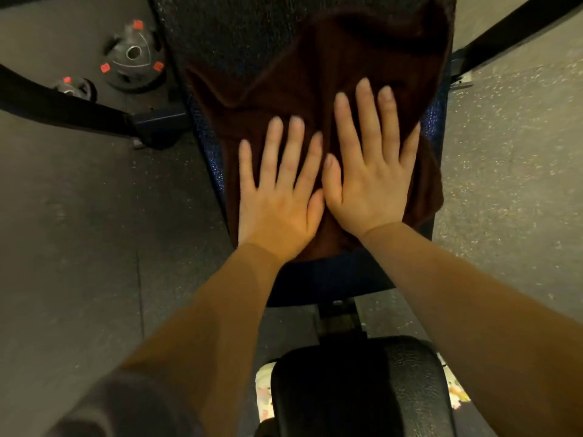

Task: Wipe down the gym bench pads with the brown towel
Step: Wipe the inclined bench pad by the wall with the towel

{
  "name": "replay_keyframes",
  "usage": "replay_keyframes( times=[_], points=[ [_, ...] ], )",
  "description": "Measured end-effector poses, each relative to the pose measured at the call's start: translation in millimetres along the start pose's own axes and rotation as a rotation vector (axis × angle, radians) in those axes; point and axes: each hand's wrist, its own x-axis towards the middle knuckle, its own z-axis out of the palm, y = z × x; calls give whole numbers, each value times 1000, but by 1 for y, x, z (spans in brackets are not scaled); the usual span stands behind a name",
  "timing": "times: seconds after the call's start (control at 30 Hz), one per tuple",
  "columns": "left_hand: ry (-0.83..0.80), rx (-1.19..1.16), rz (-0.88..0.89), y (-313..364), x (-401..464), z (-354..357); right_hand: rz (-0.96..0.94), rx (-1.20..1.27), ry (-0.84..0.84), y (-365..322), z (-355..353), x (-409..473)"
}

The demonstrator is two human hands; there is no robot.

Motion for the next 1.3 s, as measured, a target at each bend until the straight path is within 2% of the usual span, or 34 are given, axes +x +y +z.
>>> replay_keyframes(
  times=[0.13, 0.27, 0.37, 0.47, 0.57, 0.67, 0.97, 1.3],
  points=[
    [-81, 6, 92, 19, -55, 15, -11, 7, -71, 1, 7, -68],
    [-172, 35, 257, 20, -90, 21, 105, 7, -152, -6, 14, -125],
    [-249, 75, 454, 9, -112, 20, 221, 17, -239, -16, 12, -170],
    [-275, 99, 684, -14, -100, 9, 327, 32, -322, -25, 7, -188],
    [-250, 22, 903, -34, -67, -1, 377, 58, -366, -30, 1, -189],
    [-232, -21, 1032, -47, -46, 0, 391, 79, -411, -32, -5, -189],
    [-126, -112, 1018, -49, -47, 12, 438, 52, -488, -42, -12, -185],
    [-34, -103, 1038, -51, -48, 20, 384, 4, -486, -38, -6, -187]
  ],
)
